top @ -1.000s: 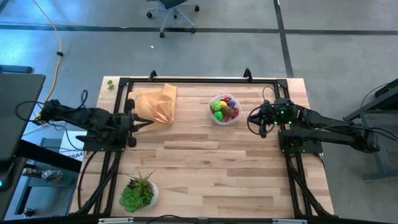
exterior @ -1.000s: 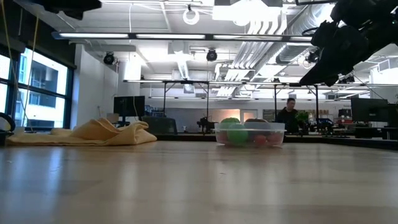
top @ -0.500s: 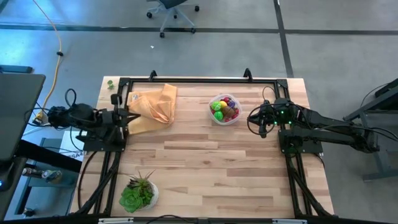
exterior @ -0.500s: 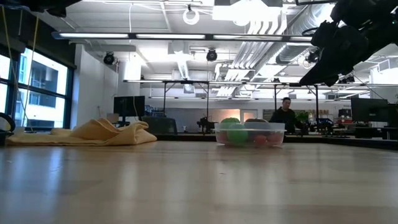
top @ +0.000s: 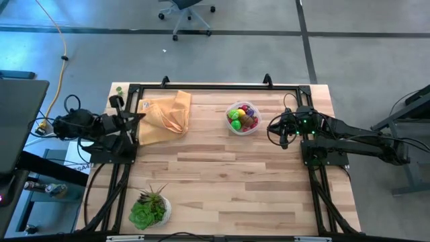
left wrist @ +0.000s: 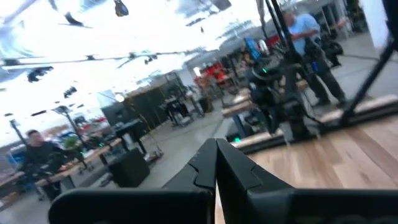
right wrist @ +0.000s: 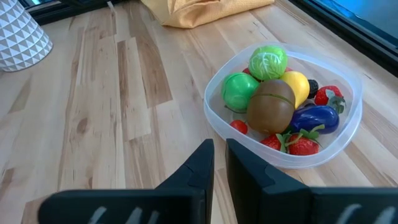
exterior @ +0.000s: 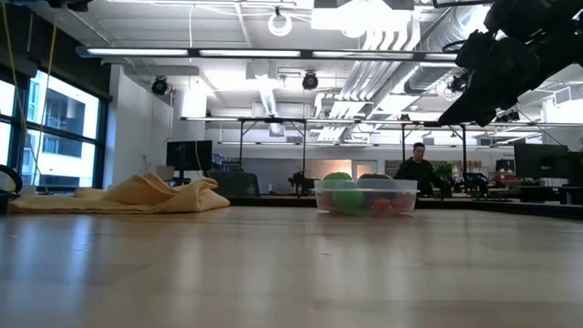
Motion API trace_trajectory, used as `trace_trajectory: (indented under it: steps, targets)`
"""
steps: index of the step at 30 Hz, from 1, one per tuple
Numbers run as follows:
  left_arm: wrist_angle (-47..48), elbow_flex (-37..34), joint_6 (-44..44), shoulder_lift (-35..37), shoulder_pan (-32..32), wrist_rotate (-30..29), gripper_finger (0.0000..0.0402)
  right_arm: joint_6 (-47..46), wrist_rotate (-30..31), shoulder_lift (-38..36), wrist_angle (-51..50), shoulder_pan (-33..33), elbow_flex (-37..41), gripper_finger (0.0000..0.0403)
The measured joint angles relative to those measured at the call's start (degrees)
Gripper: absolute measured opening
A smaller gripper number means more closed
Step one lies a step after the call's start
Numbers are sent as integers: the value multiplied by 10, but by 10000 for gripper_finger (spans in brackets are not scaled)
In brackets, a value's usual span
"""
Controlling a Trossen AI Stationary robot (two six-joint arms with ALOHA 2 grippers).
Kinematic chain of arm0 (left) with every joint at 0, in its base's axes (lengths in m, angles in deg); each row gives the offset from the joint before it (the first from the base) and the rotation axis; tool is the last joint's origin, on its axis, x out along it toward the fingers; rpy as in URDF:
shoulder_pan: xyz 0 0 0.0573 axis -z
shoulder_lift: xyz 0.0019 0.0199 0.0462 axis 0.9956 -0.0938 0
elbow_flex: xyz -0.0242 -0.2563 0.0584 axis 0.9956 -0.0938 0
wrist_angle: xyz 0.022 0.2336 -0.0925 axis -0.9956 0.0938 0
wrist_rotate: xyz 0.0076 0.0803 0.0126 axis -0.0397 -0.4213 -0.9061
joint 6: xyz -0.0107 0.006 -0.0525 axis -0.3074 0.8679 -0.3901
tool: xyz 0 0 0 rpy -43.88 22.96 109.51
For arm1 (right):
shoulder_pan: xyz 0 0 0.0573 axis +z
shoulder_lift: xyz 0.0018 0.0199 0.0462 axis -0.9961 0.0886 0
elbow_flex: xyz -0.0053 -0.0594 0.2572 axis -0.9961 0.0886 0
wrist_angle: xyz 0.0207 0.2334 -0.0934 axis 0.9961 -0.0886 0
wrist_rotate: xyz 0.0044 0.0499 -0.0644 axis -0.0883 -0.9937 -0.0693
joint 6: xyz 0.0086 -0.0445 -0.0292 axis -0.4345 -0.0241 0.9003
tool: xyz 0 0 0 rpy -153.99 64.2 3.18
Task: Pick and placing Produce into tupperware
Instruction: Return to Home Position
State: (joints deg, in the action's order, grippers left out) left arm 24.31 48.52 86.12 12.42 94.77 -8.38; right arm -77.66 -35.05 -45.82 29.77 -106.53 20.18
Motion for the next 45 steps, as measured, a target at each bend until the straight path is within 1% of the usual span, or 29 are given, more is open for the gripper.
trace_trajectory:
  steps: [5,12,20,30,33,38,45]
  targets:
    - [-27,-5,-4,0,0,1,0,0,0,0,0,0,0,30]
    - [-82,-69,-9,0,0,49,0,0,0,0,0,0,0,30]
    - [-81,-115,-65,0,0,72,0,0,0,0,0,0,0,30]
    - [-115,-196,-116,0,0,72,0,0,0,0,0,0,0,30]
    - [-115,-207,-124,0,0,73,0,0,0,0,0,0,0,30]
    - [-132,-225,-128,0,0,96,0,0,0,0,0,0,0,30]
    - [-146,-245,-127,0,0,96,0,0,0,0,0,0,0,30]
